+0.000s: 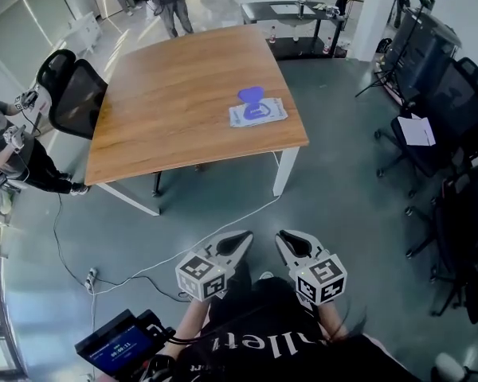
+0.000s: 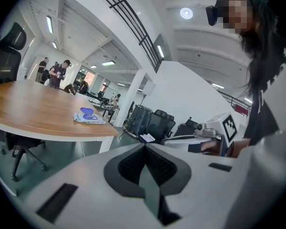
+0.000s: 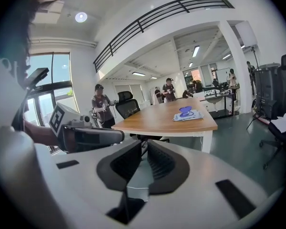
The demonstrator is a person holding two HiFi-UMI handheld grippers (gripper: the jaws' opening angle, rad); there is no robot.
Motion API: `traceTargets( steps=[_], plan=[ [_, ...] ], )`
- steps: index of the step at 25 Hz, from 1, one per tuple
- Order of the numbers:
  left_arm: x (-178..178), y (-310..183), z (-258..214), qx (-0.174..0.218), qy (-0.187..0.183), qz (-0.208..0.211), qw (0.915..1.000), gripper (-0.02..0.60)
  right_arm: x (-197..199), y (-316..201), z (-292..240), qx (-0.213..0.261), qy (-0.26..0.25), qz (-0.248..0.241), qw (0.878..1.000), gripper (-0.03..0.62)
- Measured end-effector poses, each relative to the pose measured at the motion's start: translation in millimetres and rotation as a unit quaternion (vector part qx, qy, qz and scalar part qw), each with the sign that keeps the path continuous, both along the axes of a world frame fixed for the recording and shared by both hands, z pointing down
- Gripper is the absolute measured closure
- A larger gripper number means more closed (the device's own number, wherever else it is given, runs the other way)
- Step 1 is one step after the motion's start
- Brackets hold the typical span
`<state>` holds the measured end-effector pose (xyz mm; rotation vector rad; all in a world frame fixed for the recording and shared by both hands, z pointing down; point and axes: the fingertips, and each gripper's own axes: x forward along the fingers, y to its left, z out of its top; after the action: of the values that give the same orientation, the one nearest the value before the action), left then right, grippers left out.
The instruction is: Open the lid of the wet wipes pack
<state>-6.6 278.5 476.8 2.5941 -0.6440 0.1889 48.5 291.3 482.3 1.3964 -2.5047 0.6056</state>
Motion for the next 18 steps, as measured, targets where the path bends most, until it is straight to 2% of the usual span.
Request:
traceTargets(
  steps=[9, 18],
  plan=[
    [22, 9, -2, 0.002, -0.005, 0.008, 1.0000, 0.578, 23, 15, 0, -0.003, 0.009, 0.006, 1.000, 0.549],
    [25, 11, -2, 0.002, -0.010, 0.009, 0.9999, 0.578, 27, 18, 4, -0.007, 0.008, 0.007, 1.000, 0.548]
  ],
)
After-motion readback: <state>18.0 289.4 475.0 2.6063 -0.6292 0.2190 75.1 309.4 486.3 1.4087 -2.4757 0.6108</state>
